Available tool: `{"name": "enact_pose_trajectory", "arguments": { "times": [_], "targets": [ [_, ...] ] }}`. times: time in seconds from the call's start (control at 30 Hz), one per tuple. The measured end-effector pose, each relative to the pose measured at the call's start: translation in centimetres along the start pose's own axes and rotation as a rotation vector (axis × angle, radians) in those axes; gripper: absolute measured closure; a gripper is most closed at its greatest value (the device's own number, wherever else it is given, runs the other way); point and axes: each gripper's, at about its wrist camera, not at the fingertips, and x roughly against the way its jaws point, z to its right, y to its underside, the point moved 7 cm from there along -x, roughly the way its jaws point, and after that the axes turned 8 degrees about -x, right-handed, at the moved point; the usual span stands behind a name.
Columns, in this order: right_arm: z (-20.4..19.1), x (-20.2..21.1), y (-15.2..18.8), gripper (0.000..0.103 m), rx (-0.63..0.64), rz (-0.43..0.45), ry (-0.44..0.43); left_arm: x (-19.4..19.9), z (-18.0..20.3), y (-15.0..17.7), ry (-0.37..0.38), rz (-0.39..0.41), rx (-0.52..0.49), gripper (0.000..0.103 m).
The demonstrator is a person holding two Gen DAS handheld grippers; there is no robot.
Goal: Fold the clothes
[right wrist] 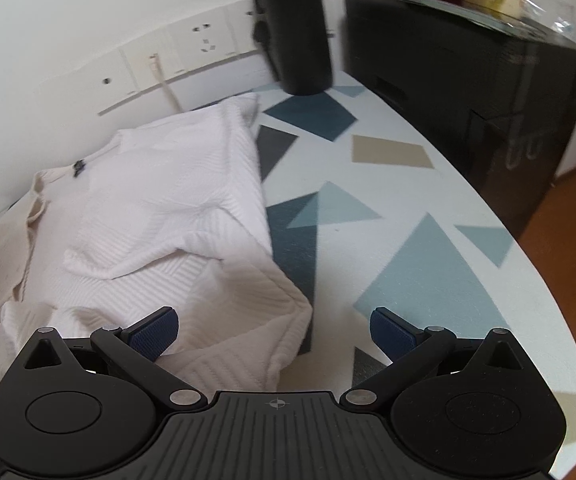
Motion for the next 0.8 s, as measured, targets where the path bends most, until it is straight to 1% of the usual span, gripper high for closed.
{"name": "enact_pose_trajectory", "arguments": {
  "times": [0.23, 0.37, 0.5, 0.6, 0.67, 0.8],
  "targets": [
    [-1.3, -0.2, -0.5, 0.001, 0.071, -0.026, -0.114, 5.8, 0.3, 2.6, -0.006, -0.011, 0.061, 0.000],
    [-2.1, -0.8, -0.8, 0.001, 0.120, -0.036, -0.160, 8.6, 0.2, 4.7, -0.025, -0.031, 0.077, 0.000],
    [-2.5, 0.1, -1.0, 0.001, 0.147, -0.003, -0.174, 10.3, -0.1, 6.3, 0.006, -0.031, 0.076, 0.000],
    [-2.2, 2.4, -0.8, 0.001, 0.121, 0.057, -0.189, 10.8, -0.9, 7.2, 0.032, -0.015, 0.057, 0.000],
    [-1.9, 4.0, -0.1, 0.001, 0.101, 0.091, -0.174, 10.9, -2.0, 7.6, 0.051, 0.003, 0.057, 0.000],
    [-0.8, 6.5, 2.7, 0.001, 0.035, 0.125, -0.087, 11.5, -4.5, 8.6, 0.093, 0.050, 0.068, 0.000]
  ]
}}
